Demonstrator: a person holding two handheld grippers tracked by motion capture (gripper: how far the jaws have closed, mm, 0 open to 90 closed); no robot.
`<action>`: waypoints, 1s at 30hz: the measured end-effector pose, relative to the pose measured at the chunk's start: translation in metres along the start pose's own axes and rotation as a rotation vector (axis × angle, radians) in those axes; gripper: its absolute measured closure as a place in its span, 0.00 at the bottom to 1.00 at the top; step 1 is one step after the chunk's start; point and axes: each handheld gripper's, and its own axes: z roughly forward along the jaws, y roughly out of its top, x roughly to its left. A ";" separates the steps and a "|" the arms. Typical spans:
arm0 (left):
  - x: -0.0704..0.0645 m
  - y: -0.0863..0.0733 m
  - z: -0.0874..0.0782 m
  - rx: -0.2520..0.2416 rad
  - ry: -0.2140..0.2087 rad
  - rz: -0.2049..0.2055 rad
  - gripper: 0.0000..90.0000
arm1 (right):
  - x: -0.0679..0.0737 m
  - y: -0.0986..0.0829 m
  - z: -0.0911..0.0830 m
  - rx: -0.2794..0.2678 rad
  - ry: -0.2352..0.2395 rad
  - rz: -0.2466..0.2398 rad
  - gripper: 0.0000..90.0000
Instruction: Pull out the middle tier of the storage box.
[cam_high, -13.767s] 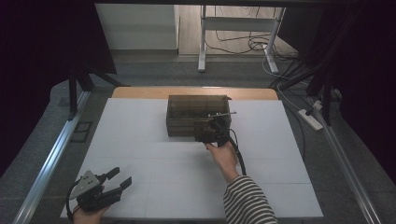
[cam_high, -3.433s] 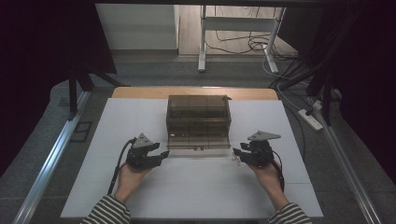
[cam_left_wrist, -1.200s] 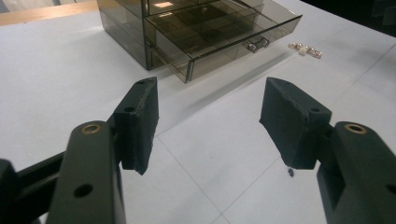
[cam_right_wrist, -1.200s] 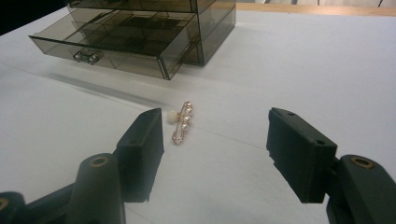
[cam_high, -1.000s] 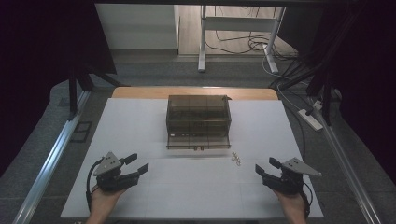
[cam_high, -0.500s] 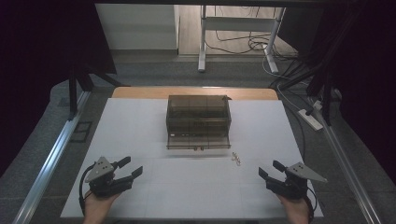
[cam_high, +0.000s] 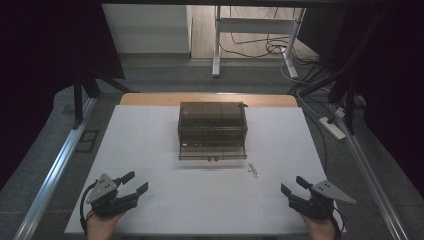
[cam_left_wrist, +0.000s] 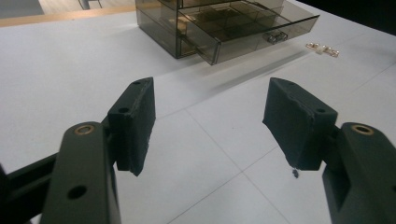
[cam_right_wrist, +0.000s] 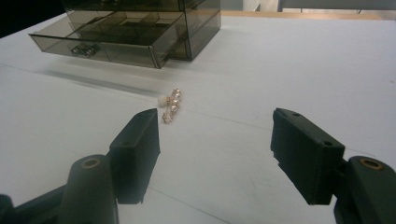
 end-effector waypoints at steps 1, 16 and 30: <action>0.000 -0.001 -0.001 -0.002 0.001 -0.001 0.39 | -0.001 -0.001 -0.001 -0.005 -0.004 0.001 0.36; 0.007 -0.014 -0.007 -0.023 0.015 -0.057 0.38 | -0.004 -0.008 -0.006 0.004 0.002 0.051 0.34; 0.010 -0.018 -0.006 -0.015 0.009 -0.077 0.38 | -0.002 -0.005 -0.002 0.029 -0.009 0.060 0.30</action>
